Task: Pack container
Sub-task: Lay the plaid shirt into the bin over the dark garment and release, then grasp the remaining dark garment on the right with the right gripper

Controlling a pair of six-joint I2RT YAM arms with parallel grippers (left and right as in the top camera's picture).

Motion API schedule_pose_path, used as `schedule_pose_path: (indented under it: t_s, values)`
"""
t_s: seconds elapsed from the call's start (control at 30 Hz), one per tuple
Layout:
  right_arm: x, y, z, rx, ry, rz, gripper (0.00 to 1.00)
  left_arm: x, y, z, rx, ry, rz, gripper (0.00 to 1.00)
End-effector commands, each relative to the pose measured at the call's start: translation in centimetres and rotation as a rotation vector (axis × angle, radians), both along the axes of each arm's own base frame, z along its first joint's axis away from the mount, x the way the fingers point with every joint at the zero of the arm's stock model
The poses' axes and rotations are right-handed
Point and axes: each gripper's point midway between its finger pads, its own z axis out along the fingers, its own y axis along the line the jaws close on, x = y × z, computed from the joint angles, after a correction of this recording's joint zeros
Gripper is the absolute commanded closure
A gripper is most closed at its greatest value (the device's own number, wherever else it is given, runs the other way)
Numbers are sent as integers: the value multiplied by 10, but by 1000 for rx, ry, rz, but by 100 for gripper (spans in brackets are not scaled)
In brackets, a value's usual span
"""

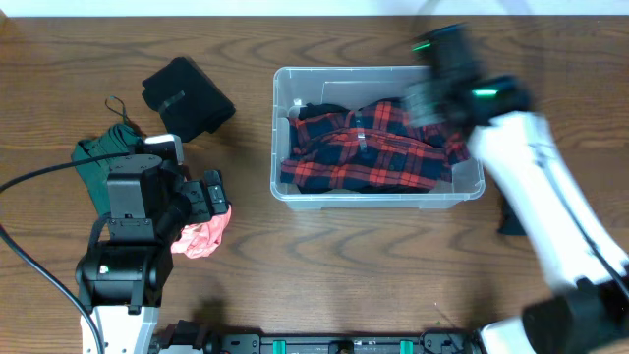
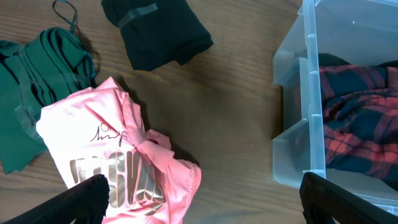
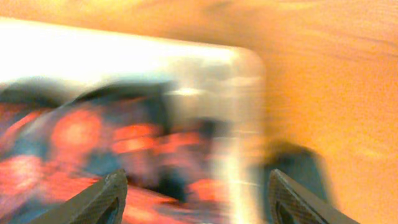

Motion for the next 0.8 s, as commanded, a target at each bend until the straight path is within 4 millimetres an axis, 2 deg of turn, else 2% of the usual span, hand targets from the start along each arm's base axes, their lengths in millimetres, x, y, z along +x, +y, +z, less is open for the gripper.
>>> schedule_pose_path:
  t_s: [0.0,0.07,0.17,0.27,0.4,0.5,0.77]
  values:
    - [-15,-74,-1,-40,25,-264,29,2,-1,9,-6,-20,1,2]
    - [-31,-103,-20,-45,113,-345,29,2,-1,9,-6,-20,1,2]
    - [-58,-128,-58,-44,253,-404,29,2,-1,9,-6,-21,1,2]
    - [-84,-140,-98,-54,360,-443,28,2,-1,9,-6,-20,1,2]
    - [-106,-147,-145,-61,422,-459,26,2,-1,8,-6,-17,1,2]
    - [-113,-150,-172,-72,429,-436,24,1,-1,7,-6,-13,1,2]
    - [-109,-163,-206,-90,344,-419,21,1,-1,7,-6,-13,1,2]
